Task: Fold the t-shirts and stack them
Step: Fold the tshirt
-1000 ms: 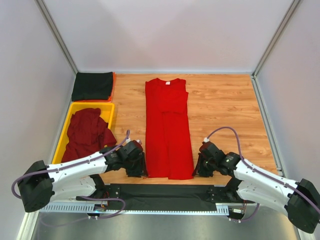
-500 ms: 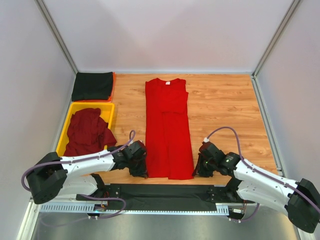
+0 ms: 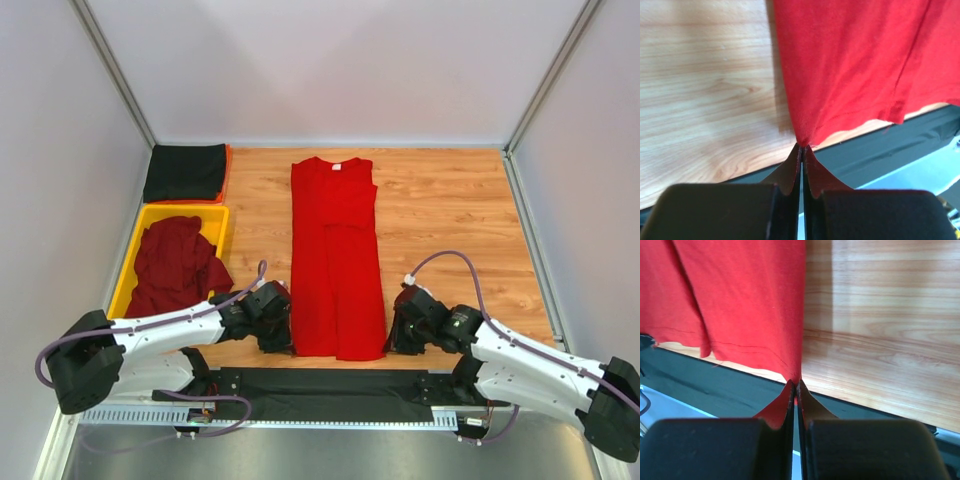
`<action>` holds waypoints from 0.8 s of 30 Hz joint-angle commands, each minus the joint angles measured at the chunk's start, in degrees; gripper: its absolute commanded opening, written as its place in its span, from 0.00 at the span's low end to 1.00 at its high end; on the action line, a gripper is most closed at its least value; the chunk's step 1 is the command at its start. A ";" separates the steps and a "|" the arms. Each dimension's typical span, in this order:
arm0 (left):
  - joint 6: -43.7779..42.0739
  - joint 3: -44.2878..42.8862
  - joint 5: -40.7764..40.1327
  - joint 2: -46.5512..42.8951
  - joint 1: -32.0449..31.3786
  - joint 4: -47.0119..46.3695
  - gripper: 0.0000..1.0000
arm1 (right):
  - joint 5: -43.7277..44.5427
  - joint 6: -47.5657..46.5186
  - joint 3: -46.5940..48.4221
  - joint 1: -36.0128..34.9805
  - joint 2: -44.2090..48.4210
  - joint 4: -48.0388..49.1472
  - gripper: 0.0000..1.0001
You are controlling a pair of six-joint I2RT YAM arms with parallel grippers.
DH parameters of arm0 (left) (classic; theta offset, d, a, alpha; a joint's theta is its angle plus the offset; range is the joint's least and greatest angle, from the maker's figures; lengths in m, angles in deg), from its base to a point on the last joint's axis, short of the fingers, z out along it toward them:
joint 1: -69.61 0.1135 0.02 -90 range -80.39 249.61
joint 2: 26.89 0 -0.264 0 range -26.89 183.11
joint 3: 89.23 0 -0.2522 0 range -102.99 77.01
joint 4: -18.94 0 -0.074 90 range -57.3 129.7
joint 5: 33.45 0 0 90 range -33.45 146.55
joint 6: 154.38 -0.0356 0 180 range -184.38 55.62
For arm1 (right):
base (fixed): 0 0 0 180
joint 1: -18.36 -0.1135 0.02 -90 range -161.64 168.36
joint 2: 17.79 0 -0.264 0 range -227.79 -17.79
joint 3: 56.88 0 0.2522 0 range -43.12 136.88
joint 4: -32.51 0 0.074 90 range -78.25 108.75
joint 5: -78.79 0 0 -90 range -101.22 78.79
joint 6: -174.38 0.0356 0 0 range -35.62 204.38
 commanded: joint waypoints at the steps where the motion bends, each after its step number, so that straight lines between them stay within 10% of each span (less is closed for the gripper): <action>1: 0.46 -0.38 4.09 -1.42 -0.61 -0.53 0.00 | 2.71 2.82 2.64 -2.18 1.40 -1.82 0.00; 13: -4.10 -5.21 4.80 3.15 2.81 1.58 0.00 | 8.85 -1.48 9.13 -2.11 -4.74 -2.08 0.00; 24: -15.96 -20.13 5.67 11.92 18.27 8.17 0.00 | 7.11 -15.71 25.99 9.65 -21.79 -0.06 0.00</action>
